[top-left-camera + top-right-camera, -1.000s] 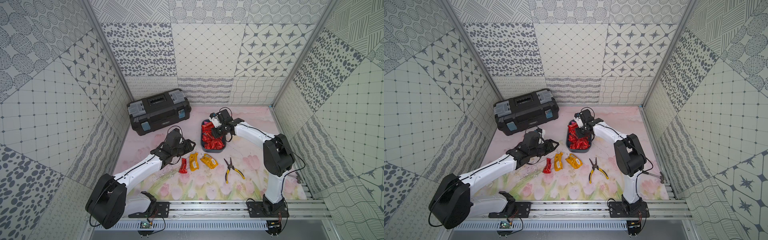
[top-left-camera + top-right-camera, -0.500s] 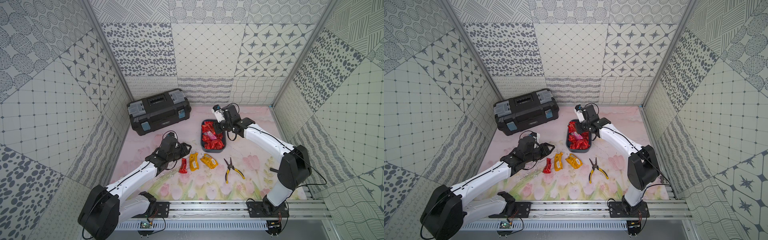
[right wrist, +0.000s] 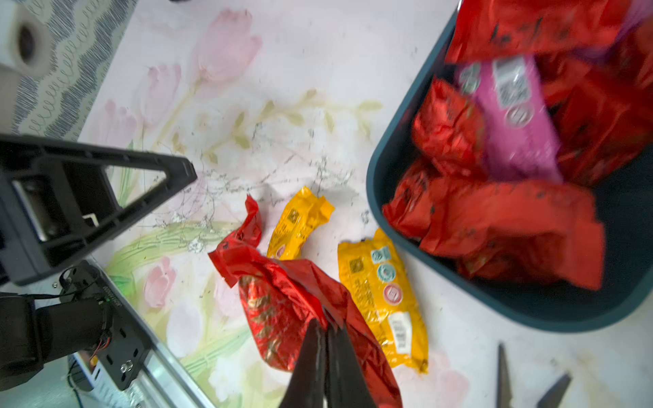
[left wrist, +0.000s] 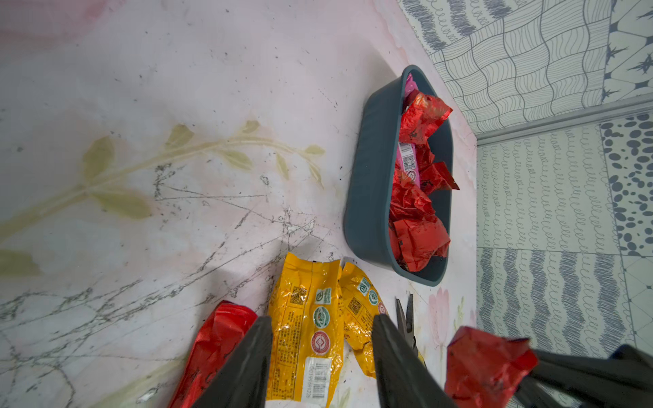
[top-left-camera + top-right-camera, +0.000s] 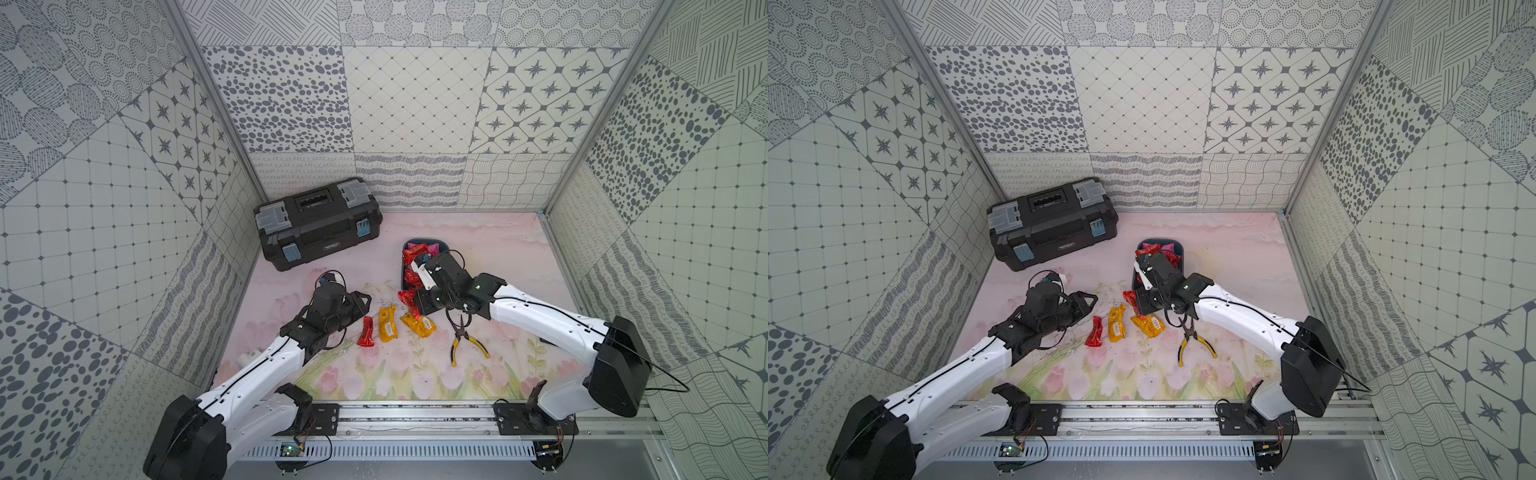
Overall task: Take the tea bags out of the storage box
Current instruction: Place the tea bag at the center of the board.
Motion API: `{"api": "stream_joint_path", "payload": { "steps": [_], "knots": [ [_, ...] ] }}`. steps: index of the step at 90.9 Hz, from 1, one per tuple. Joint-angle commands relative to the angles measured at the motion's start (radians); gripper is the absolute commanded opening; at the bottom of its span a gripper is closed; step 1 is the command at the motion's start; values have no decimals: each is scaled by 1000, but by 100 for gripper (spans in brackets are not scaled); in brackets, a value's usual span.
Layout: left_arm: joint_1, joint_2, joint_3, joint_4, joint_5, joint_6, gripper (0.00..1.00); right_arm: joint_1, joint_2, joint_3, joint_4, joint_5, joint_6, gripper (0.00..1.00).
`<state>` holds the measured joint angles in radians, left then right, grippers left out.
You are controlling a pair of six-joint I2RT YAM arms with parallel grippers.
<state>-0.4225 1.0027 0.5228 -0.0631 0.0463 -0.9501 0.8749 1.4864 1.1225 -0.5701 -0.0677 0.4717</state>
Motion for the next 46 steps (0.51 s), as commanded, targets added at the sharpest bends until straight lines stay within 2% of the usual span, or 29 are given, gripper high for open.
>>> {"api": "stream_joint_path", "payload": {
  "steps": [1, 16, 32, 46],
  "knots": [
    [5, -30, -20, -24, -13, -20, 50, 57, 15, -39, -10, -9, 208, 4],
    [5, -68, -35, -14, 7, -18, 50, 107, 47, -126, 59, 20, 387, 5],
    [5, -80, -10, -27, 64, 24, 50, 108, 126, -164, 127, -27, 454, 6],
    [5, -91, 22, -42, 112, 74, 50, 108, 153, -169, 142, -33, 455, 25]
  ]
}}
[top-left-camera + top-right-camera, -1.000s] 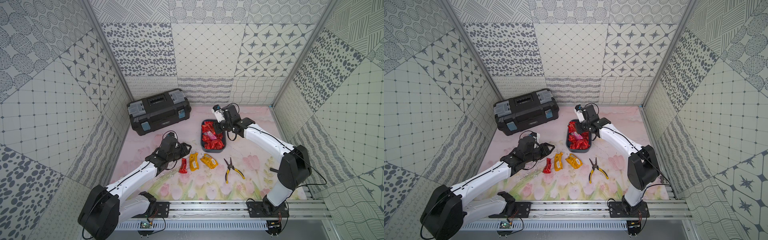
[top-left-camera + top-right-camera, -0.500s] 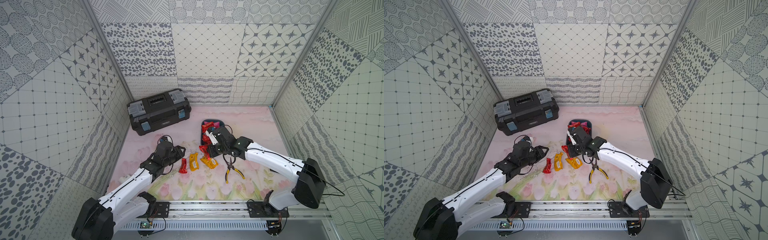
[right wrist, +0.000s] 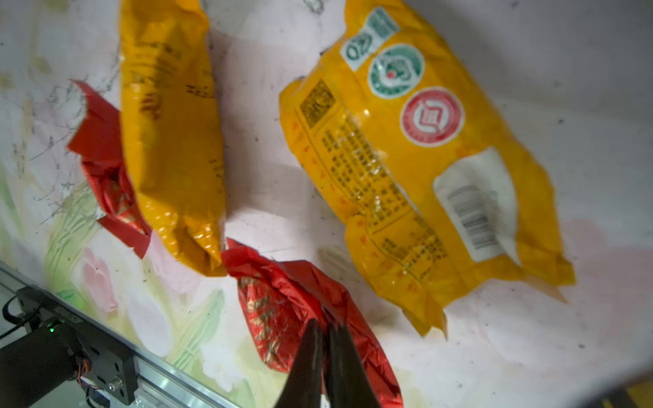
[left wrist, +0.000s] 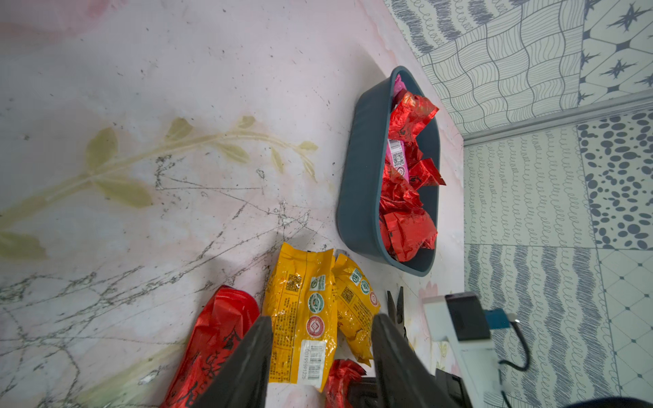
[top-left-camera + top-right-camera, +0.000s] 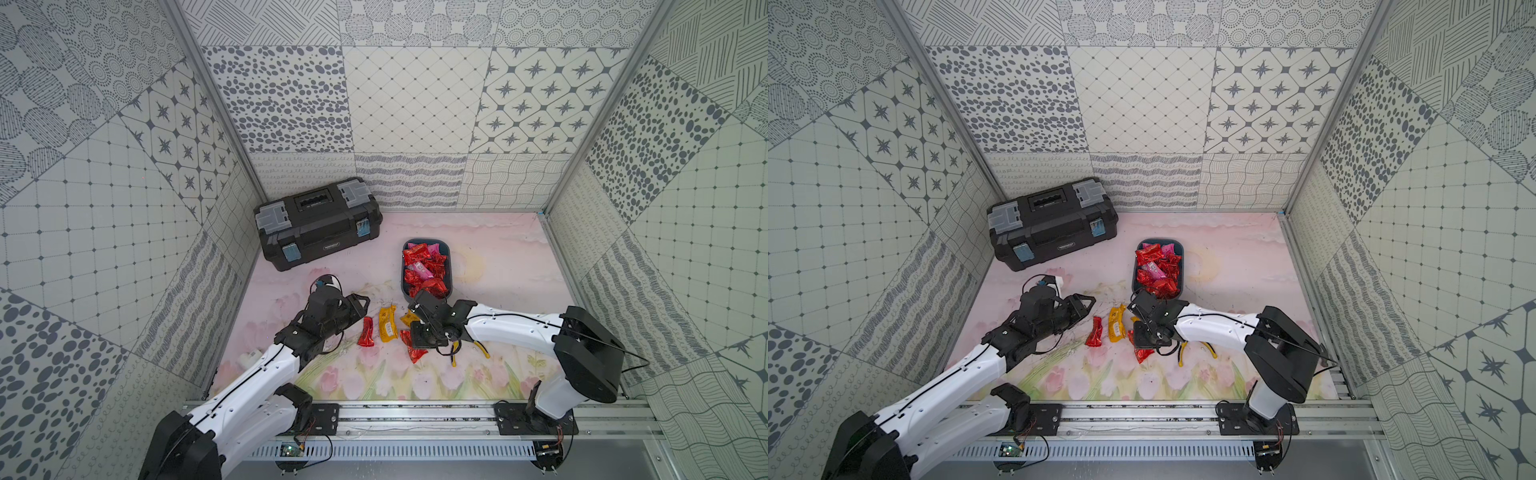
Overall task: Take the tea bags out of the storage box
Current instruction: Place the tea bag at the center of the board, then pick up the tea bag from the storage box.
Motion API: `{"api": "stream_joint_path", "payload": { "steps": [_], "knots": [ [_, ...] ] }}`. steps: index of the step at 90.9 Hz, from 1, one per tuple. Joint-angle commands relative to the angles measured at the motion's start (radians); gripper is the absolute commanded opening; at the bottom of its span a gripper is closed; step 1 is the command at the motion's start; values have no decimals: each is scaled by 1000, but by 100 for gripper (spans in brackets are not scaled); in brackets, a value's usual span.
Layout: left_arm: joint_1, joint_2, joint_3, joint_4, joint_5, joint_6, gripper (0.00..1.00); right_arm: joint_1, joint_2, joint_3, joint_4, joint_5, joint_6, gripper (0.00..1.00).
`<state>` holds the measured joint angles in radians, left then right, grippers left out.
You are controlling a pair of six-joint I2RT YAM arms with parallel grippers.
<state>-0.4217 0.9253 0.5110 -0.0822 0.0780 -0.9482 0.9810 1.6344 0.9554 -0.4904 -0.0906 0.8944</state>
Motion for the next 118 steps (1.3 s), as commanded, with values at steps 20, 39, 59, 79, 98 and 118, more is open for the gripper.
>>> {"api": "stream_joint_path", "payload": {
  "steps": [20, 39, 59, 79, 98, 118],
  "knots": [
    [3, 30, 79, 18, 173, 113, 50, -15, -170, -30, 61, 86, -32, 41],
    [-61, 145, 207, 11, 177, 181, 54, -233, -339, -49, 50, 82, -172, 43],
    [-173, 333, 388, -17, 141, 277, 57, -479, -341, -20, 48, -57, -264, 44],
    [-224, 537, 563, -103, 144, 322, 60, -553, -299, 33, 49, -126, -442, 45],
    [-224, 616, 552, -4, 104, 173, 58, -555, -159, 164, 1, -135, -652, 49],
    [-224, 619, 517, 60, 58, 114, 56, -556, 4, 308, -5, -93, -779, 53]
  ]
}}
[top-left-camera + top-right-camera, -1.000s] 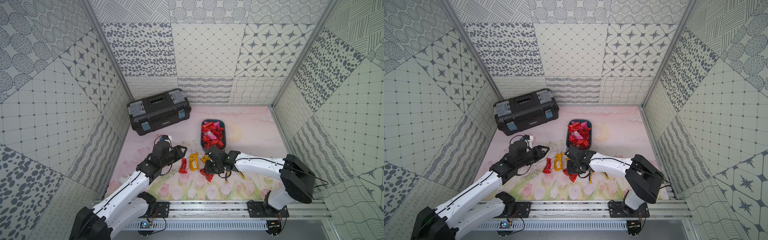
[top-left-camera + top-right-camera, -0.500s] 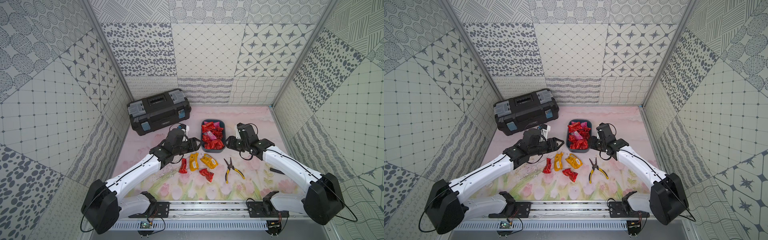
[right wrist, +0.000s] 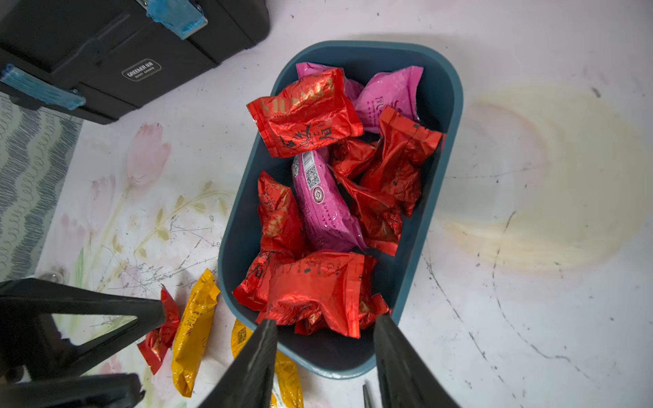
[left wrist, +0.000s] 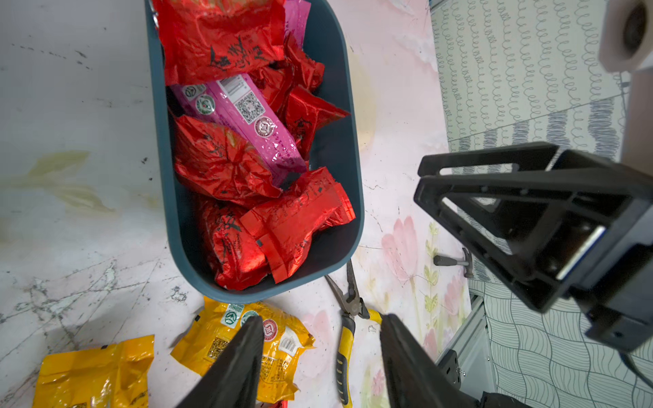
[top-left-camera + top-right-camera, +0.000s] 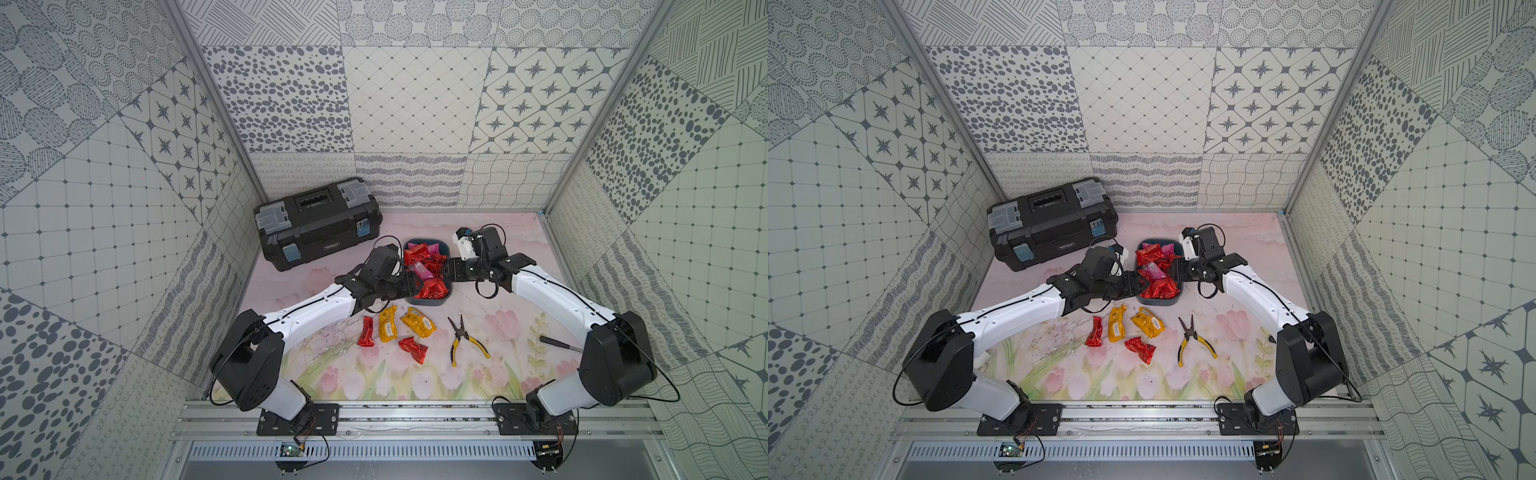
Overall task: Take the tea bags out of the storage box
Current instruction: Pick up the tea bag from the storage box.
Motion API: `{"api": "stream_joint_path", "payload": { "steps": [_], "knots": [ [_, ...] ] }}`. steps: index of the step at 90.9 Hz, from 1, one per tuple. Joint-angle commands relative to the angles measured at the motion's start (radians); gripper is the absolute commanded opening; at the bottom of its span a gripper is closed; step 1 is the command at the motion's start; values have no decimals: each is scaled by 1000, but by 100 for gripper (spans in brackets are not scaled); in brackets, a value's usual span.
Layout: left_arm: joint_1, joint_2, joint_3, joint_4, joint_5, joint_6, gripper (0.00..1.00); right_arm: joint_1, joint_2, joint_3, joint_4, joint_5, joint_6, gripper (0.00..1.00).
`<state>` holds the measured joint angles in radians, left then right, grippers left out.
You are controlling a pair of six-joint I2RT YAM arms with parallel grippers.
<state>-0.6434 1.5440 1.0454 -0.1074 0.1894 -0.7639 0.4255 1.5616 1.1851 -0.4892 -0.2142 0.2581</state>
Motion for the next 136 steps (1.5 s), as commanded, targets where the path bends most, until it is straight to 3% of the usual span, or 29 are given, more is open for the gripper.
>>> {"api": "stream_joint_path", "payload": {
  "steps": [1, 18, 47, 60, 74, 88, 108, 136],
  "knots": [
    [-2, -2, -21, 86, -56, -71, 56, -1, 97, 89, -12, 34, -164, 53],
    [-1, -46, -67, 85, -96, -59, 56, -1, 267, 256, -129, 39, -397, 55],
    [6, -89, -117, 77, -107, -50, 56, 5, 441, 414, -218, 53, -454, 54],
    [11, -103, -126, 76, -107, -48, 55, 7, 472, 446, -217, 79, -456, 43],
    [17, -131, -139, 72, -109, -46, 54, 11, 452, 449, -217, 60, -463, 18],
    [18, -175, -176, 81, -122, -50, 53, 11, 401, 435, -224, 66, -475, 6],
    [30, -233, -217, 88, -120, -10, 53, 19, 300, 405, -224, 120, -472, 2],
    [81, -306, -251, 161, 17, 165, 61, 74, 172, 400, -226, 187, -484, 2]
  ]
}}
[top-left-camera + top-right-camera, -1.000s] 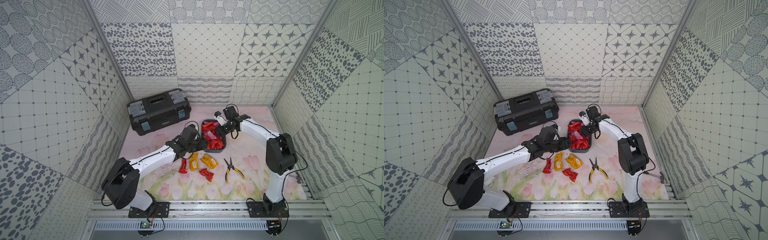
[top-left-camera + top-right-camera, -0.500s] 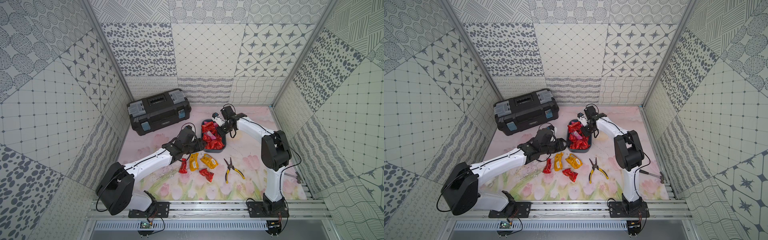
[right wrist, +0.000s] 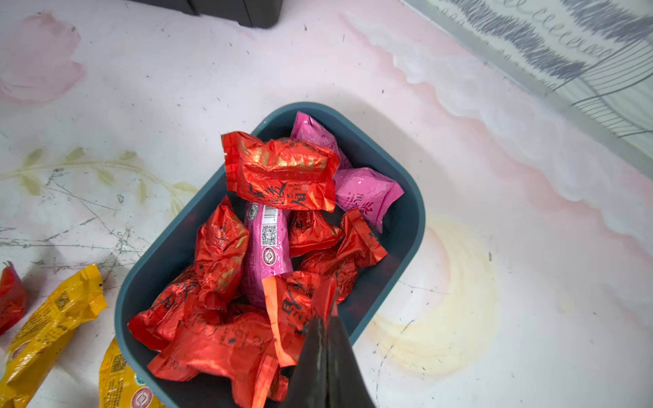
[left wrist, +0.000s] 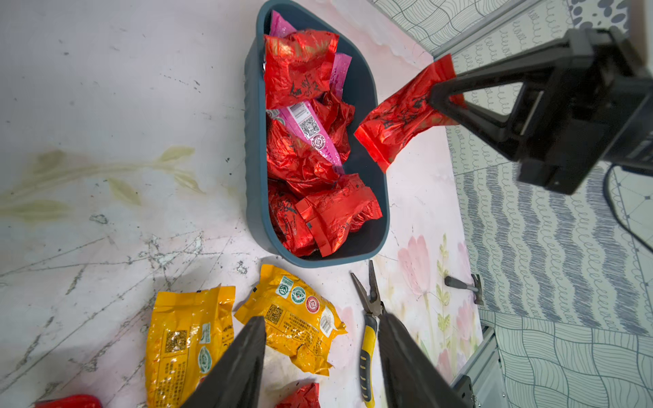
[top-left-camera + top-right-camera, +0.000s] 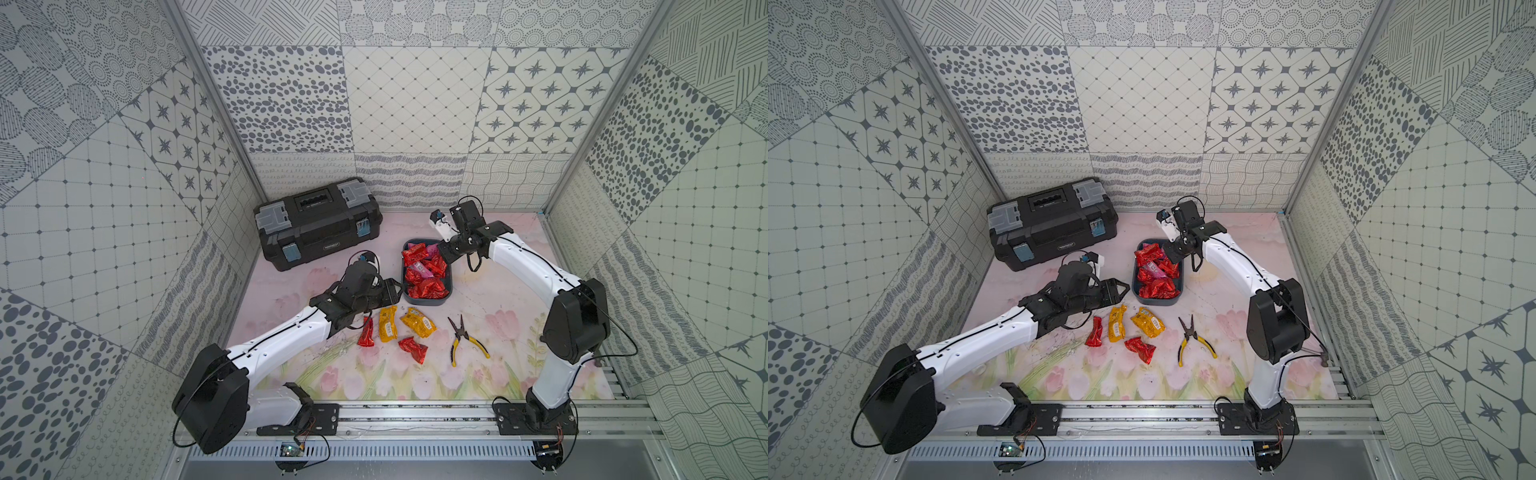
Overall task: Take the tea bags out of the storage box
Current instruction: Pick up the tea bag from the storage box.
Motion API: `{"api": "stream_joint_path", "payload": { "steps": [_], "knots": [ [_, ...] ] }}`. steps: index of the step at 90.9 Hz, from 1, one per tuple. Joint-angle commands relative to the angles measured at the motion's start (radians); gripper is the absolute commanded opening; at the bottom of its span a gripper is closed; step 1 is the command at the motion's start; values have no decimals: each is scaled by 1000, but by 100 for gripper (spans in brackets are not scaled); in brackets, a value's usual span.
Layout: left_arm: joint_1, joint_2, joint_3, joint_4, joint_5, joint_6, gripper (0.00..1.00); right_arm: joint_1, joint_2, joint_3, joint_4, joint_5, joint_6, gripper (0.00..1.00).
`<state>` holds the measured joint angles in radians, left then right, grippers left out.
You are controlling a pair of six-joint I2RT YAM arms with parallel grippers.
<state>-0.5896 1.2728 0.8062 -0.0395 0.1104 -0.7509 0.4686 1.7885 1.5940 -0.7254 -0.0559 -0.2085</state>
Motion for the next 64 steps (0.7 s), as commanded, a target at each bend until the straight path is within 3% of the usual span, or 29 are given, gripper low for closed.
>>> {"api": "stream_joint_path", "payload": {
  "steps": [1, 10, 24, 32, 45, 55, 64],
  "knots": [
    [30, -38, -12, 94, 103, 162, 62, 35, -59, -10, 10, 27, -20, 2],
    [55, -65, -4, 89, 184, 236, 68, 73, -101, -14, -29, -21, -32, 2],
    [103, -76, 27, 14, 363, 336, 77, 147, -175, -60, -62, -255, -42, 3],
    [116, -81, 41, -39, 452, 378, 78, 186, -199, -87, -68, -353, -36, 3],
    [119, -122, 27, -87, 503, 409, 78, 236, -211, -94, -88, -453, -25, 3],
    [120, -141, 18, -118, 530, 411, 70, 254, -215, -91, -89, -507, -16, 3],
    [122, -155, 9, -136, 556, 408, 53, 259, -212, -83, -83, -519, -1, 3]
  ]
}}
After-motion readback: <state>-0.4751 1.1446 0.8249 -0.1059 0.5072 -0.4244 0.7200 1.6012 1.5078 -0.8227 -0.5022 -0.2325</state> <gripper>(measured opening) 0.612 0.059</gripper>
